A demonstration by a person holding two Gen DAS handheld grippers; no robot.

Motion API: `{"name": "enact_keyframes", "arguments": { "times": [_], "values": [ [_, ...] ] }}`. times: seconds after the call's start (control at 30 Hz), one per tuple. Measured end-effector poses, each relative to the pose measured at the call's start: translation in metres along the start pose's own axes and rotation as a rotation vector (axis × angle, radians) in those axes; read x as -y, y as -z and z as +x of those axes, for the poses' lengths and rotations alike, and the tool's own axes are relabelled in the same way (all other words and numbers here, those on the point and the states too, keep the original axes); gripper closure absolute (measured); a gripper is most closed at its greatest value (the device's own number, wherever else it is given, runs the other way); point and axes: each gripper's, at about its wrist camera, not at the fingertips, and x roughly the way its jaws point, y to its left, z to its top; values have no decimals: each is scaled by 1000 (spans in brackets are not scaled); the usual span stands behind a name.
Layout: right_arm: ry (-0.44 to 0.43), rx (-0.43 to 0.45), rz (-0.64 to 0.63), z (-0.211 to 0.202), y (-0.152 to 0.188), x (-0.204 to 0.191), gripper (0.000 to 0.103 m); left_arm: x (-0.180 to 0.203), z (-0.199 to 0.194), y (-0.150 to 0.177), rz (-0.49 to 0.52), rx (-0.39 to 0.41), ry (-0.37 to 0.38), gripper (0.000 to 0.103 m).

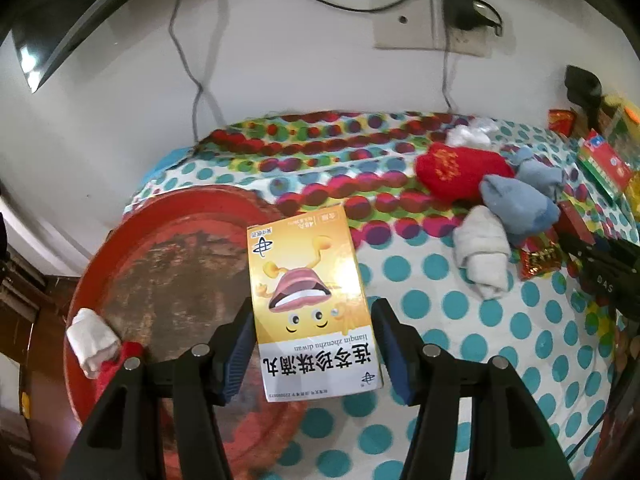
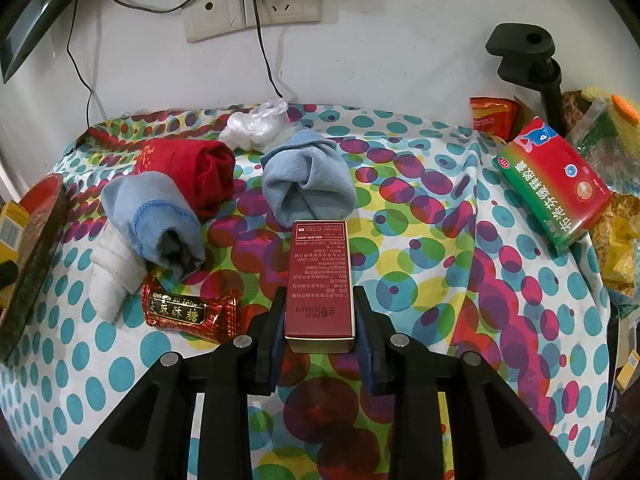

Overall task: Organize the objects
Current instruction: 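Carry the yellow box with the left gripper onto the tray and release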

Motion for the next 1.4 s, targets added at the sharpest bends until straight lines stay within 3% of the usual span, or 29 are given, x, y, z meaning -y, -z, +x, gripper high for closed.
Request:
{"name": "enact_keyframes", "arguments": {
  "times": [0.37,0.77,1.4],
  "values": [
    [1,0,-1,0,0,-1,75,-49,4,-3,-28,-23,-72,45],
    [1,2,-1,1,0,-1,75,-110,27,0,-23,-78,-200,45],
    [12,1,-9,1,0,-1,75,-200,68,14,-73,-187,-282,44]
  ]
}}
